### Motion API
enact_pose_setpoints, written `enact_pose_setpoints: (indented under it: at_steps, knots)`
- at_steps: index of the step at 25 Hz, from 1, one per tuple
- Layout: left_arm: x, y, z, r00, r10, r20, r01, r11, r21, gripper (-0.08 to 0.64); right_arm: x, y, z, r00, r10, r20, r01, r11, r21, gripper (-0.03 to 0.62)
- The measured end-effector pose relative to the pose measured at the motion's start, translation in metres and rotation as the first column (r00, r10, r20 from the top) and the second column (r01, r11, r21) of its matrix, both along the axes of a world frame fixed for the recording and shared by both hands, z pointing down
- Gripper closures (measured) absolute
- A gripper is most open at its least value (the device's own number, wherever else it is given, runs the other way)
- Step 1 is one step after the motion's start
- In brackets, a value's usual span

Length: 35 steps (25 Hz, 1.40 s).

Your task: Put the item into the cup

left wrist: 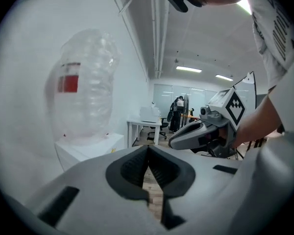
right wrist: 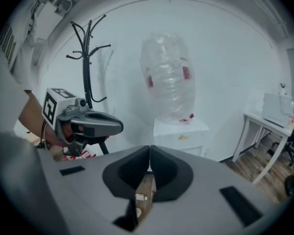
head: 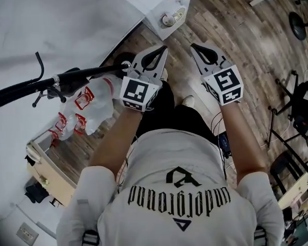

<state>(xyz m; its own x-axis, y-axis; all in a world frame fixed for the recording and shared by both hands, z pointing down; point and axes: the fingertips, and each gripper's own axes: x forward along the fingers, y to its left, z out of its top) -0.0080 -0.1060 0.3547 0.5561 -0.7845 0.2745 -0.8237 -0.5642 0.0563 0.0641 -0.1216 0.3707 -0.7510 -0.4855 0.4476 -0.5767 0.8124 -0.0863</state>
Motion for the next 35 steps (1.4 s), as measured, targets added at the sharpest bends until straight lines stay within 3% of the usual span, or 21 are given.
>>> enact_pose_setpoints:
  at_steps: [7,14,24,35]
  knots:
    - [0.039,0.065,-0.092,0.998,0.027,-0.052,-0.023,0.997,0.075,0.552,0.041,0.074,-0.104,0.995,-0.054,0.084,0.046,0.995,0.088,0.586]
    - [0.064,0.123,-0.144,0.996,0.064,-0.057,-0.055,0.988,0.142,0.554,0.071,0.140,-0.178,0.987,-0.069,0.147,0.039,0.979,0.198,0.586]
    - [0.082,0.176,-0.182,0.997,0.055,-0.051,-0.045,0.981,0.187,0.554,0.095,0.189,-0.206,0.980,-0.101,0.170,0.053,0.963,0.263,0.588]
    - [0.039,0.242,-0.192,0.995,0.089,-0.036,-0.080,0.977,0.198,0.554,0.065,0.257,-0.216,0.976,-0.070,0.205,0.010,0.960,0.281,0.588]
